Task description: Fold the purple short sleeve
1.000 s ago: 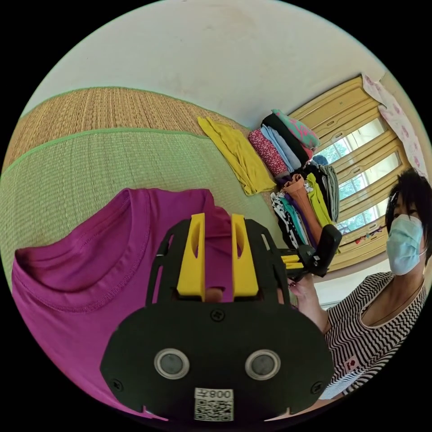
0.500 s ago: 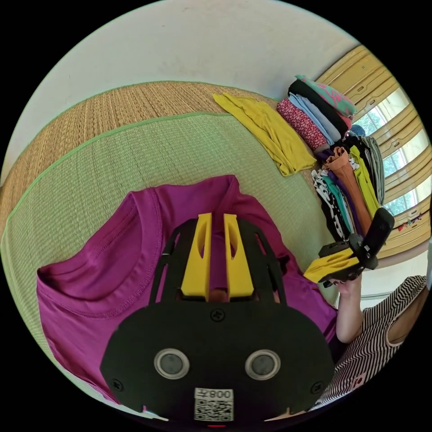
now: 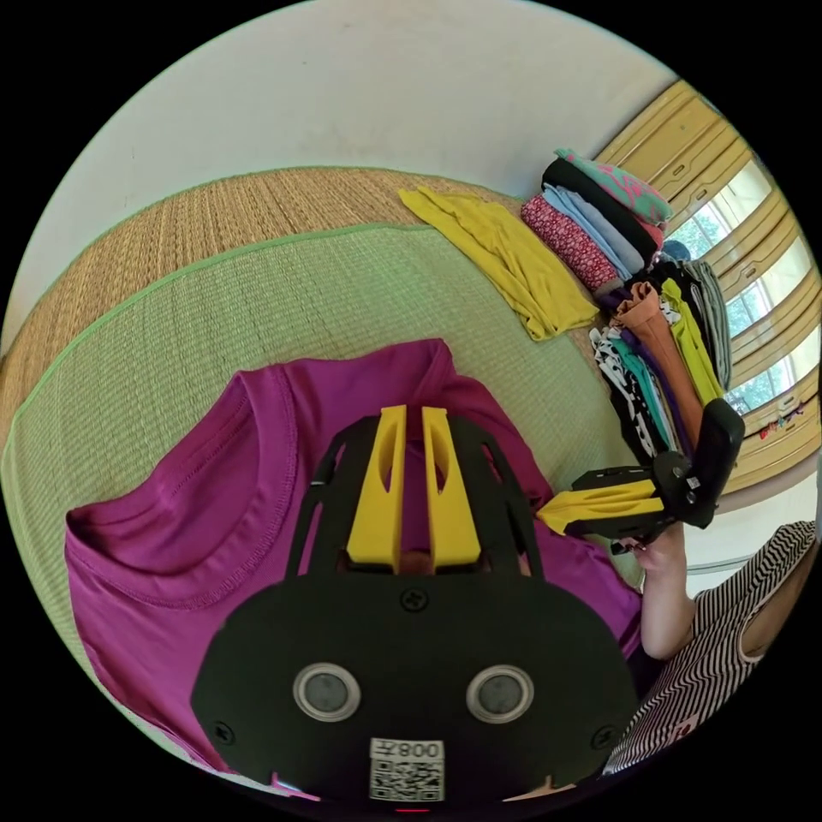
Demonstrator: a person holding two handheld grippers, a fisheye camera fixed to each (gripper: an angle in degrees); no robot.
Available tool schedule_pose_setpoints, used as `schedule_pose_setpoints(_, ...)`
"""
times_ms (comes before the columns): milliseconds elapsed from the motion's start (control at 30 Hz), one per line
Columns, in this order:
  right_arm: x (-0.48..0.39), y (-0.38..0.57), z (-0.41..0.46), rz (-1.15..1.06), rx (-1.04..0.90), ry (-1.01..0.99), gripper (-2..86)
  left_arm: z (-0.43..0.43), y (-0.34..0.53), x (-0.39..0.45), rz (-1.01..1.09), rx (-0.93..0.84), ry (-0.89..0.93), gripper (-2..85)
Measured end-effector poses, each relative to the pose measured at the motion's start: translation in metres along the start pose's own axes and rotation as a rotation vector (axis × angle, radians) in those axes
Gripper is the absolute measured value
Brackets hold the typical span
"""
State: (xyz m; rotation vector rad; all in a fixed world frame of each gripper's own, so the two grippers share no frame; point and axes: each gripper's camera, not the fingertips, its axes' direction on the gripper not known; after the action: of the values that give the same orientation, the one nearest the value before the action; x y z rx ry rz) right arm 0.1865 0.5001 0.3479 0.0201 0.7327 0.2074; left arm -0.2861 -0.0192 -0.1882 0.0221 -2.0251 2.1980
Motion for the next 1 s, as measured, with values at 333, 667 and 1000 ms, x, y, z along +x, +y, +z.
schedule_pose_setpoints(333,0.005,-0.003,-0.002,0.009,0.006,-0.007,0.1,-0.011,0.003,0.014,-0.016,0.045,0.056,2.1)
schedule_pose_setpoints(667,0.011,-0.003,-0.003,0.025,0.015,-0.030,0.1,-0.051,0.033,0.030,-0.017,0.145,0.055,0.5)
schedule_pose_setpoints(1000,0.016,-0.001,-0.004,0.034,0.019,-0.044,0.0,-0.041,0.031,0.057,0.024,0.023,0.053,0.1)
